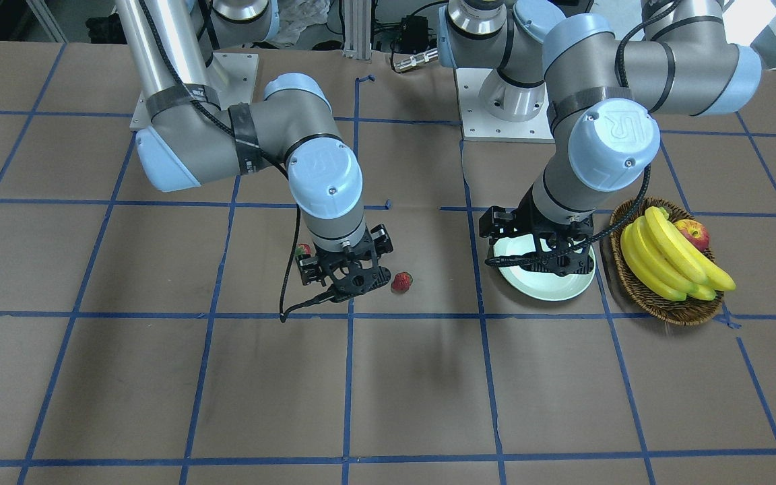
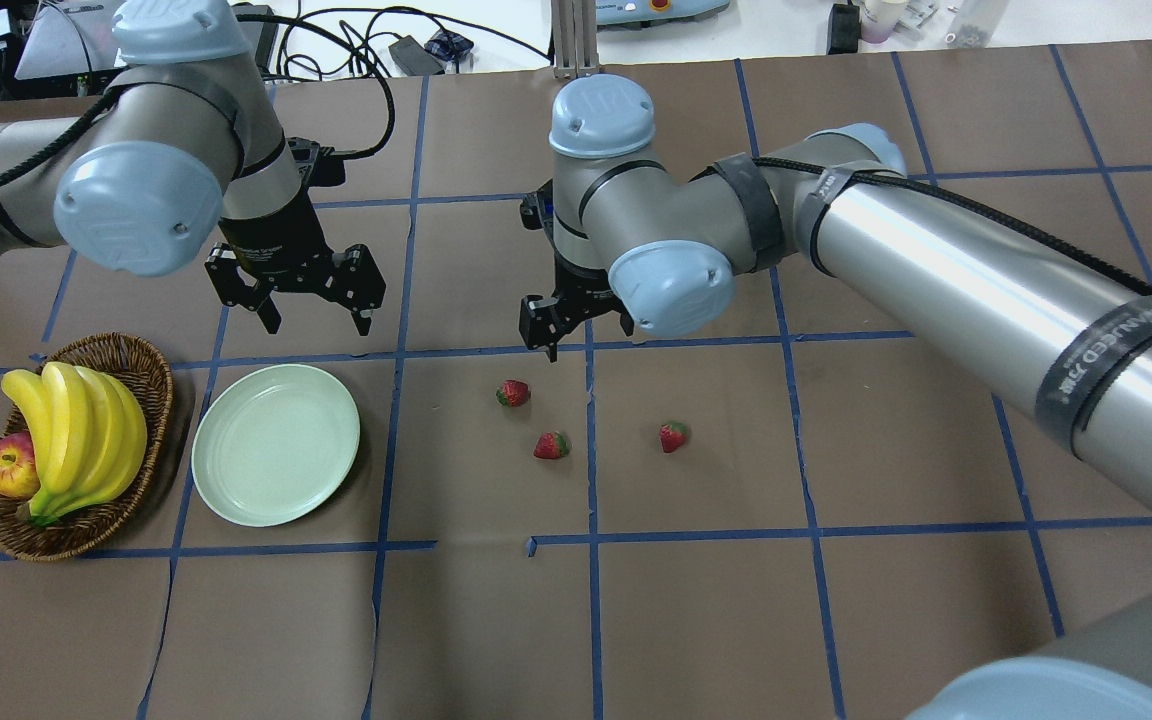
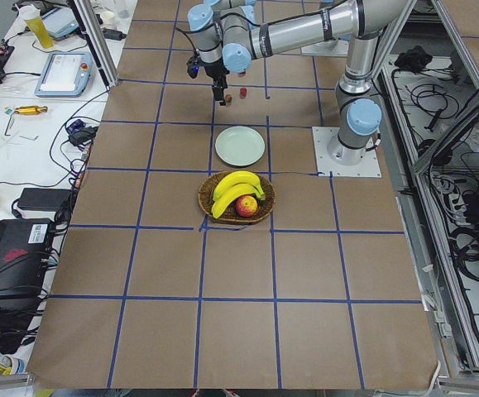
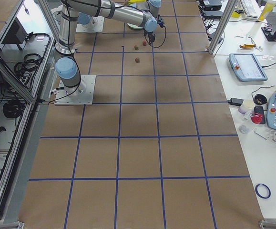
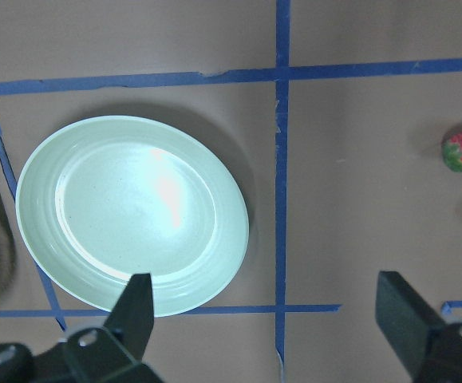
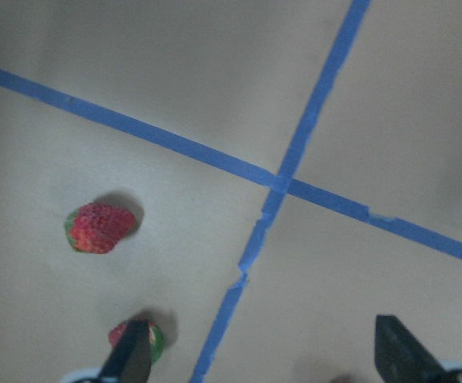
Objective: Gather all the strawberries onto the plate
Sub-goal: 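Move the right gripper to the last strawberry and grasp it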
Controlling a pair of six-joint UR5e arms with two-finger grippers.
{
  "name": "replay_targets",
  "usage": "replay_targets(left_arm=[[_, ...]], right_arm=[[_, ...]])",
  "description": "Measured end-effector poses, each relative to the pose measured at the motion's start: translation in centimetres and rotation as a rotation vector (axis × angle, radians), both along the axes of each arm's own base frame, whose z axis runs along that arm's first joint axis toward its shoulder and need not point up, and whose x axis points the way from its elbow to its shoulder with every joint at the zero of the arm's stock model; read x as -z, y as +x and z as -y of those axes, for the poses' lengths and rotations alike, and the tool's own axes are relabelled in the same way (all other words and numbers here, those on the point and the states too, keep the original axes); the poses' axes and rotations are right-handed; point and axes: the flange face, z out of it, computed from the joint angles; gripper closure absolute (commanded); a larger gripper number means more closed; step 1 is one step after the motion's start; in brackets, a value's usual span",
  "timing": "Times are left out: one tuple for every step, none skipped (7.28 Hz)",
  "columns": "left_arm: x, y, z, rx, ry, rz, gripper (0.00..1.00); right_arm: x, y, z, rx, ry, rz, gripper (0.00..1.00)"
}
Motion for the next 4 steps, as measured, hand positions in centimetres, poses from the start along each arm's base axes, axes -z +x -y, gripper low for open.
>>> replay_targets(left_arm=[[-0.1, 0.0, 0.0, 0.002, -0.003, 0.000, 0.00], [-0.1, 0.0, 0.0, 0.006, -0.004, -0.001, 0.00], [0.0, -0.2, -0.1, 0.008, -0.003, -0.001, 0.00], [0.1, -0.4, -0.2, 0.007, 0.000, -0.002, 0.00]], right_arm=[[0.6, -1.9, 0.2, 0.017, 0.047, -0.029, 0.00], [1.2, -3.0, -0.2, 0.019, 0.079, -0.059, 0.00], [2.2, -3.8, -1.1, 0.023, 0.109, -0.089, 0.00], [3.8, -4.3, -2.5, 0.025, 0.144, -0.108, 0.00]])
